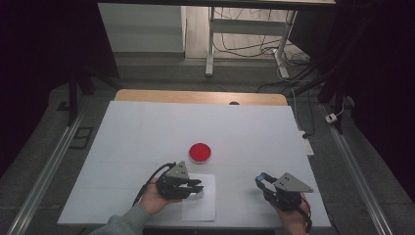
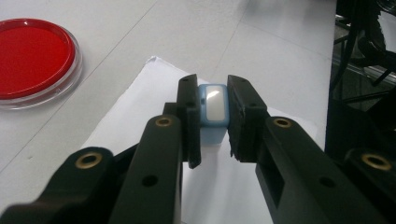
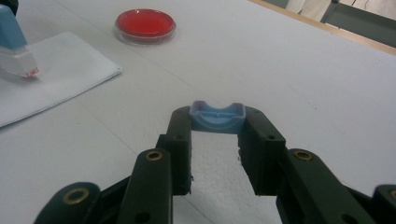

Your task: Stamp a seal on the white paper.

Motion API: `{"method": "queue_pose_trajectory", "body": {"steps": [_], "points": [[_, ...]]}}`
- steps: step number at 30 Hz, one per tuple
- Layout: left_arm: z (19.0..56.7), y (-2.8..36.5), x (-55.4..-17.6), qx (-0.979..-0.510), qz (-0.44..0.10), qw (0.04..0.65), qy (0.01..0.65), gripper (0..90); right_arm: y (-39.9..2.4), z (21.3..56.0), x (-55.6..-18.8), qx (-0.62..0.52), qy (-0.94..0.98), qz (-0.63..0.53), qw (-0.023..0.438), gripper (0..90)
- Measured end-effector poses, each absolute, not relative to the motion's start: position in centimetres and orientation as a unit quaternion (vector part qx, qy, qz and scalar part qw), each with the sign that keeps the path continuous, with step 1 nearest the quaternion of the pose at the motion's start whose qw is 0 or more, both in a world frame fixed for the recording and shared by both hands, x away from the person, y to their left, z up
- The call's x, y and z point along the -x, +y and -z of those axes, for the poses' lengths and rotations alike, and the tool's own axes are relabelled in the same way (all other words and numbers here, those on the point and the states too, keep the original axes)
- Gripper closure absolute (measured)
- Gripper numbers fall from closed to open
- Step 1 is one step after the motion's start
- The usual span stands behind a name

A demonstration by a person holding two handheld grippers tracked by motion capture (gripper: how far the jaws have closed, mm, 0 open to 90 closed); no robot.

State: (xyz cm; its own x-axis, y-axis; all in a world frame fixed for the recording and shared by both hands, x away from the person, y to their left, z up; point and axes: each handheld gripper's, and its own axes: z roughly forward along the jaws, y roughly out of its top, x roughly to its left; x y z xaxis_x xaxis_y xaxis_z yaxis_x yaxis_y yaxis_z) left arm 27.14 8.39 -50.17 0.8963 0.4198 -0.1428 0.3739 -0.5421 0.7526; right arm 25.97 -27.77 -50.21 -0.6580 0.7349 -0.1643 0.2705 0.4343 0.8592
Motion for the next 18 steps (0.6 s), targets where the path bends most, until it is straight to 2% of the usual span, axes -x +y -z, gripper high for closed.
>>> {"method": "queue_pose_trajectory", "body": {"steps": [18], "points": [[50.56, 8.10, -27.03, -0.882, -0.037, 0.413, 0.224, 76.0, -27.77, 50.22, -25.97, -0.313, 0.803, -0.429, 0.271, 64.9]]}}
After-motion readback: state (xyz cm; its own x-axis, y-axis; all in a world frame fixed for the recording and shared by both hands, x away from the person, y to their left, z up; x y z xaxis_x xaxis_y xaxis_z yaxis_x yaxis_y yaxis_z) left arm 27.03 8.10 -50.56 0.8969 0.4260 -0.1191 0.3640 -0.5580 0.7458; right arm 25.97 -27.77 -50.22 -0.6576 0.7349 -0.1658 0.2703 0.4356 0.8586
